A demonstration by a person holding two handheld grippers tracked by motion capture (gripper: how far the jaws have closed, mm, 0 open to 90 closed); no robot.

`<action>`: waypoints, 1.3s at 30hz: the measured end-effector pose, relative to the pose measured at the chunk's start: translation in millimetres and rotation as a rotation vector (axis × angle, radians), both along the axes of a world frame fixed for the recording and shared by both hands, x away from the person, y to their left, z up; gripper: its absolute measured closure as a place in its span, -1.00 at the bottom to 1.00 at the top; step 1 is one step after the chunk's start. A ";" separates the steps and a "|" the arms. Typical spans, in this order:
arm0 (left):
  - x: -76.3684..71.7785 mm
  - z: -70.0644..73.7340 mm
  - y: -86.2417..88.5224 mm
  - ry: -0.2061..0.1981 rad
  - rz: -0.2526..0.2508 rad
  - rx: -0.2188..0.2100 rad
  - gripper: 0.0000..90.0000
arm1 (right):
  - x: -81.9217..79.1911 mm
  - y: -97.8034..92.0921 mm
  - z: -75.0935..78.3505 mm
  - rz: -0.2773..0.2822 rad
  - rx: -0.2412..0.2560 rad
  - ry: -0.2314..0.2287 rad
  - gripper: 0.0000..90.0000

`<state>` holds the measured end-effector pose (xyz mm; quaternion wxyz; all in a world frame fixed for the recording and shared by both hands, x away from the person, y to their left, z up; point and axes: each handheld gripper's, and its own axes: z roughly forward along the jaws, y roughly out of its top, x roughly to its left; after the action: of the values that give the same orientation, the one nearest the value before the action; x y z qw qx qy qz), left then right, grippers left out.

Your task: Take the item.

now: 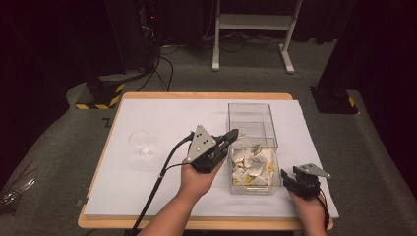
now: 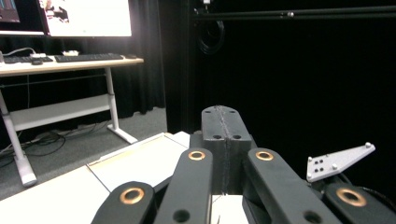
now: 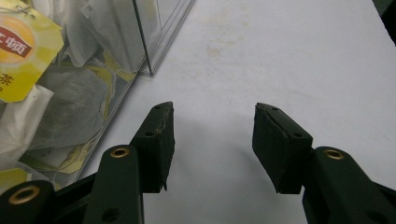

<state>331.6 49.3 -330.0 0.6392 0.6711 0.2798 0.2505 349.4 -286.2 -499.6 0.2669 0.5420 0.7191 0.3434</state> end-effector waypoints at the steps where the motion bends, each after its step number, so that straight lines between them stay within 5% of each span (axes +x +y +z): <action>1: -0.1 1.1 1.2 -0.006 0.001 -0.003 1.00 | 0.0 0.1 0.0 -0.001 0.000 0.001 0.09; 24: -4.5 24.1 22.8 -0.073 0.041 -0.057 1.00 | 0.6 0.3 -0.2 0.000 -0.005 0.004 0.10; 39: 1.4 21.6 42.1 -0.062 0.087 -0.049 1.00 | 0.8 0.5 -0.3 -0.001 -0.006 0.005 0.10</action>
<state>332.9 91.3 -308.4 0.6523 0.6345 0.2945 0.2919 350.2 -285.7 -499.9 0.2667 0.5425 0.7205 0.3396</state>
